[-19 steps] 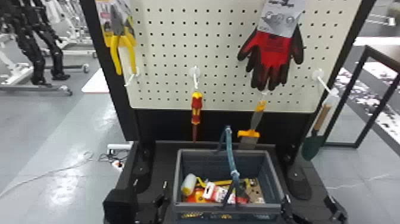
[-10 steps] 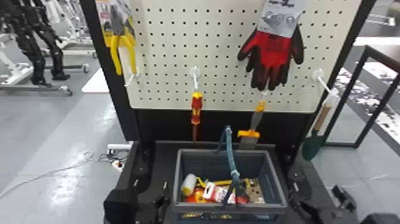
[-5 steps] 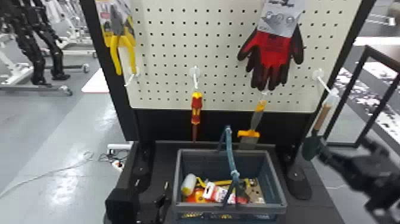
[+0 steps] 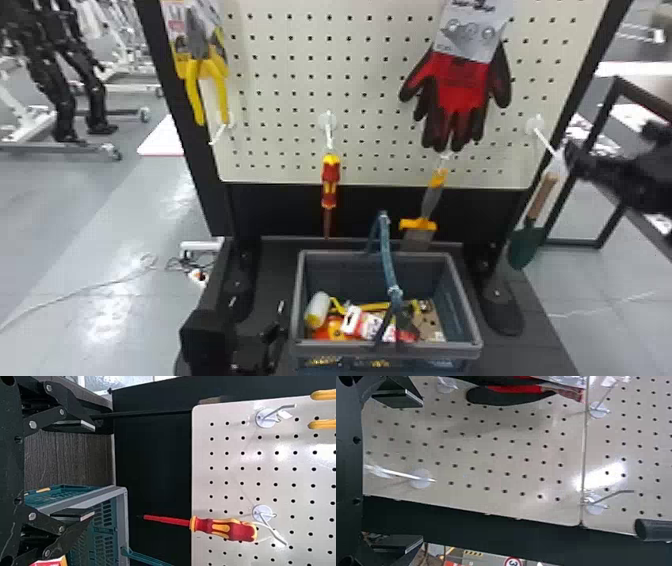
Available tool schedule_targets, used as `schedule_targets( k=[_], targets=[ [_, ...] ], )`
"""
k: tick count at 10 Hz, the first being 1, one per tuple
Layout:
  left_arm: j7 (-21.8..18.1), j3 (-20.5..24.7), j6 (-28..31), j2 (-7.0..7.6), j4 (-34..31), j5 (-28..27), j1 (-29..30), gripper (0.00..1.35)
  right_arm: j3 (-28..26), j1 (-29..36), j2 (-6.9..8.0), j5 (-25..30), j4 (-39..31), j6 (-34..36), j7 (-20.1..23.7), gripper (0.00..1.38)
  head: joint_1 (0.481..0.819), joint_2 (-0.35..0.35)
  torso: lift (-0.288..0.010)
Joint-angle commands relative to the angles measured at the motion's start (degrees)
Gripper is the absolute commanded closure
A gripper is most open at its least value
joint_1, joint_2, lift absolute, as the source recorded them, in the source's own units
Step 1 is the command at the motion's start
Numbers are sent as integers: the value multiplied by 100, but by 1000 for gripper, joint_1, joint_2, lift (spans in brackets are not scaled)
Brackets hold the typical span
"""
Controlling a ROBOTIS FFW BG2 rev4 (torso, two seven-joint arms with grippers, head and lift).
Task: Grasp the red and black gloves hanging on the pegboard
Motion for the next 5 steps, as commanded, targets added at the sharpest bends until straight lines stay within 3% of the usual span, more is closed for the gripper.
schedule_targets(
  k=[1, 3, 5],
  targets=[
    [-13, -31, 75, 31, 0, 1, -60, 509, 102, -460, -410, -288, 17, 373, -7, 101, 549, 0, -100],
    [-48, -14, 127, 31, 0, 1, -51, 509, 356, -1067, -885, -1000, 254, 856, 10, 104, 549, 0, -100],
    [-110, -14, 180, 58, 0, 10, -87, 510, 849, -1858, -1166, -1220, 755, 1120, 318, 104, 549, 0, -100]
  ],
)
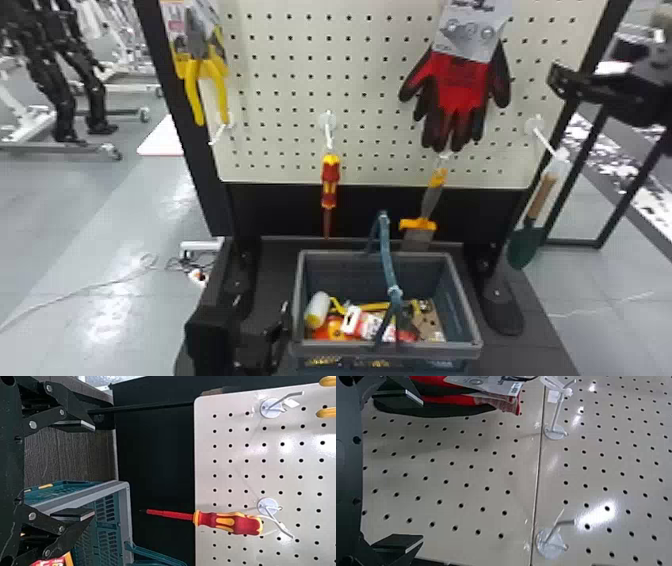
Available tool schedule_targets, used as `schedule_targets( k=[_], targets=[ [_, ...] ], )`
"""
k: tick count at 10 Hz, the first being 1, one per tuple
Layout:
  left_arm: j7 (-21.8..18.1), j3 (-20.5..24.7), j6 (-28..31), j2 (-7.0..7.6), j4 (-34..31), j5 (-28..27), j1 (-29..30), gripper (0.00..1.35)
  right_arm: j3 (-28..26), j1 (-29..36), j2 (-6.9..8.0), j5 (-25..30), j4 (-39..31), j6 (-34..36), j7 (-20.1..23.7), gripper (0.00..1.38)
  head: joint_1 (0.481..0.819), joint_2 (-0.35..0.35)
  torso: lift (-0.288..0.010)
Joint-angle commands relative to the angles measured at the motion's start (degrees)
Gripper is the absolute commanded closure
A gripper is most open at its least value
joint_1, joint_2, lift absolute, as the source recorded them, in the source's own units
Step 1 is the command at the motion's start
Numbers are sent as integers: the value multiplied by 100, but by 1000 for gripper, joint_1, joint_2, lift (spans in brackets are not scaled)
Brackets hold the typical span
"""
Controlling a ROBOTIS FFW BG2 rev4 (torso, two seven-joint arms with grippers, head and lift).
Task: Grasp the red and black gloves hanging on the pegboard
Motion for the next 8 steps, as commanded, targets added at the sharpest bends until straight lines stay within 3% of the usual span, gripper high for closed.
schedule_targets(
  k=[1, 4, 6, 8],
  targets=[
    [-8, -8, 15, 4, 0, 3, -39, 510, 277, -498, -117, -231, 291, 178, 115, 104, 549, 0, -100],
    [-87, 9, 68, -67, 18, -49, -48, 510, 778, -1096, -328, -811, 519, 732, 247, 104, 549, 0, -100],
    [-218, -17, 94, -76, 97, -76, -179, 510, 1270, -1650, -319, -1093, 985, 732, 467, 104, 549, 0, -100],
    [-227, -79, 94, -93, 185, -76, -267, 510, 1499, -1799, -275, -1163, 1205, 705, 590, 104, 549, 0, -100]
  ],
)
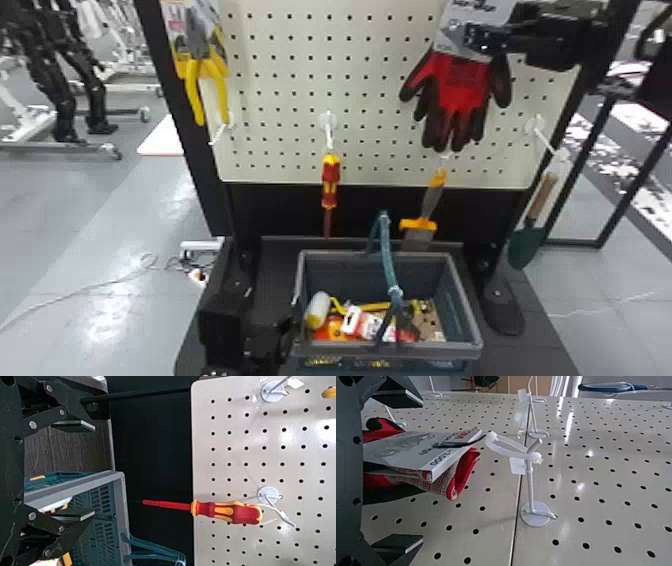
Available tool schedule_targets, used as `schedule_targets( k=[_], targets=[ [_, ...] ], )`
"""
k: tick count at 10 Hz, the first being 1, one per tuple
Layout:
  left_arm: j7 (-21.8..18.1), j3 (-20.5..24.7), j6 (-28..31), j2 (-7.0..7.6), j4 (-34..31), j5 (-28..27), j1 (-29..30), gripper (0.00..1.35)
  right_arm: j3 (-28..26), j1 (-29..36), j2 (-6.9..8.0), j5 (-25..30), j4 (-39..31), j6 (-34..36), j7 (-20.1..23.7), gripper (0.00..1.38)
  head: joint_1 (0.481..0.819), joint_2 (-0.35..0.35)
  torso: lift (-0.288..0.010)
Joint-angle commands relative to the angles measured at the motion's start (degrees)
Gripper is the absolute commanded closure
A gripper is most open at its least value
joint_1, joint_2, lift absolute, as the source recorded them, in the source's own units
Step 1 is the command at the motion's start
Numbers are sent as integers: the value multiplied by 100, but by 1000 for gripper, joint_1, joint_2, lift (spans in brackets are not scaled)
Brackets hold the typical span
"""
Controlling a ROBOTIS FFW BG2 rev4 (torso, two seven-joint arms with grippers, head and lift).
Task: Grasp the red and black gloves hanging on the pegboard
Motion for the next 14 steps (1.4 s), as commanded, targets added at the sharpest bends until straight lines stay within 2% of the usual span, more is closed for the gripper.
schedule_targets(
  k=[1, 2, 3, 4, 5, 6, 14],
  targets=[
    [-8, -19, -17, -43, 55, -9, -13, 510, 60, -24, 75, -33, 124, -32, 41, 104, 549, 0, -100],
    [-26, -19, -26, -70, 64, -18, -22, 510, 68, -24, 136, -15, 168, -164, 85, 104, 549, 0, -100],
    [-35, -10, -26, -70, 73, -27, -22, 510, 68, -42, 180, 3, 221, -226, 129, 174, 549, 0, -100],
    [-35, -10, -35, -61, 64, -27, -31, 510, 68, -59, 206, -24, 265, -226, 164, 535, 549, 0, -100],
    [-35, -10, -44, -61, 73, -27, -31, 510, 60, -59, 268, -103, 318, -226, 164, 1046, 549, 0, -100],
    [-35, -10, -52, -61, 73, -27, -31, 510, 42, -42, 312, -120, 344, -234, 164, 1305, 549, 0, -100],
    [-35, -19, -52, -52, 90, -27, -40, 510, 7, 2, 356, -235, 370, -234, 173, 1291, 549, 0, -100]
  ],
)
